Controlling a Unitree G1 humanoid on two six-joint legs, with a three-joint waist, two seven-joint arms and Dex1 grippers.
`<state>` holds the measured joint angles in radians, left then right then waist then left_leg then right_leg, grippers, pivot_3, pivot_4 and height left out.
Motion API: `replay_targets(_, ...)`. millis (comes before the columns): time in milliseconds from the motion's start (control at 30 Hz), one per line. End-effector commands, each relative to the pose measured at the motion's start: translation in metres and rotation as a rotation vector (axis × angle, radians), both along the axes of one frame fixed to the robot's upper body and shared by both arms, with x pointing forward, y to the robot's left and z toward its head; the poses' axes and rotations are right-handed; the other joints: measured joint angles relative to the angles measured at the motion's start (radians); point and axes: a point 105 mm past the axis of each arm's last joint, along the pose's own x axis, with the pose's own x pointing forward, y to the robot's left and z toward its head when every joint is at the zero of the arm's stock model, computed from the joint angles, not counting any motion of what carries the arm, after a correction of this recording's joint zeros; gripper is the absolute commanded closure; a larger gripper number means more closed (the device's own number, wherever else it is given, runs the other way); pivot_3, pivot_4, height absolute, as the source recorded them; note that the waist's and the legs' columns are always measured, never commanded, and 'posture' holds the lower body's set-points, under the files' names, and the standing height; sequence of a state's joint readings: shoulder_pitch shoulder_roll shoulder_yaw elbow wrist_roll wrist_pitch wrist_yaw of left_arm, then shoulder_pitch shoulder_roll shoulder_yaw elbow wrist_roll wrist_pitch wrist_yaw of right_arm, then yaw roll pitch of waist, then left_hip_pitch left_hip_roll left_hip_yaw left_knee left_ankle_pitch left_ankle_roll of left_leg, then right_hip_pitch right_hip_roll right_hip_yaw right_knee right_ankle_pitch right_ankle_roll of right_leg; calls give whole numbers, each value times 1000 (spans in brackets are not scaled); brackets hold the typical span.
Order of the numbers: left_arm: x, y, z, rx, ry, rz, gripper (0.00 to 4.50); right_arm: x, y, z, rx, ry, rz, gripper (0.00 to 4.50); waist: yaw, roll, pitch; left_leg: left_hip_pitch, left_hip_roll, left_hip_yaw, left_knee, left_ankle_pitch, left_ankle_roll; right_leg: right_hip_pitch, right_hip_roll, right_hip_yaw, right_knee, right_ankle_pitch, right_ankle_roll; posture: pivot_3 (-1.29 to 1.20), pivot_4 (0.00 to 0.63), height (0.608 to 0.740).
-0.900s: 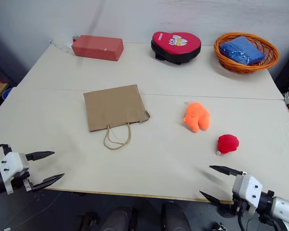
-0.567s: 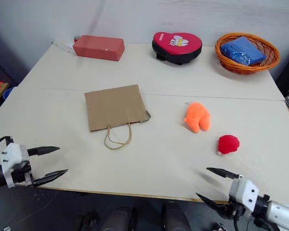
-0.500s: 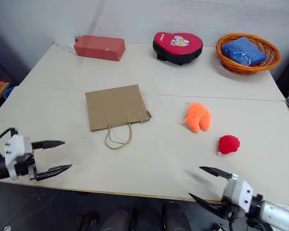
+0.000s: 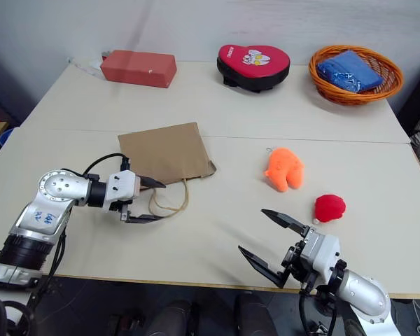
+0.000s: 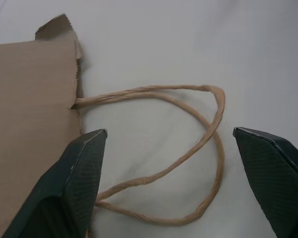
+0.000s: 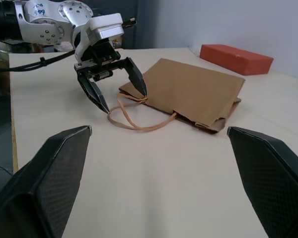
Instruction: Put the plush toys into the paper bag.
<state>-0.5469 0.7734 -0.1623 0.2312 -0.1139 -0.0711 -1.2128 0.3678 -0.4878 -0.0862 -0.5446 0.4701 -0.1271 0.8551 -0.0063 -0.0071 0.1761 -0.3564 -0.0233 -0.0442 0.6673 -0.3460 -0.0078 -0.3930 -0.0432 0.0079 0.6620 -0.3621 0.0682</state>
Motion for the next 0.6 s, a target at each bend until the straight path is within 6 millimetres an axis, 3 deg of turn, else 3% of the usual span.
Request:
replay_targets(33, 5, -4, 5, -36, -30, -27, 1464, -3, 3, 8, 3, -33, 5, 0, 3, 0, 0, 0, 0, 0, 0, 0, 0, 0, 0, 0, -1, 0, 0, 0, 150, 740)
replay_targets(200, 11, -14, 11, -86, -52, -60, 3089, -5, 2, -3, -17, -10, -17, 0, 8, 0, 0, 0, 0, -1, 4, 0, 0, 1, -1, 0, 0, 0, 0, 0, 150, 740)
replay_targets(333, -9, -28, 25, -158, 65, -200, 4383, -5, 3, -6, -5, 13, -9, 0, 6, 0, 0, 0, 0, -1, 4, 0, 0, 1, -1, -1, 0, 0, 0, 0, 150, 740)
replay_targets(433, -16, -48, 52, -271, 91, -275, 4481, -1, 8, -4, 12, 12, -1, 0, 5, 0, 0, 0, 0, -1, 5, 0, 0, 1, 0, -1, 1, 0, 0, 0, 150, 740)
replay_targets(600, -26, -74, 86, -394, 118, -355, 4500, 10, 25, -1, 11, 72, 70, 1314, 3, 0, 0, -2, 0, -2, 9, 0, 0, 1, 0, 0, 2, 0, 0, 0, 150, 740)
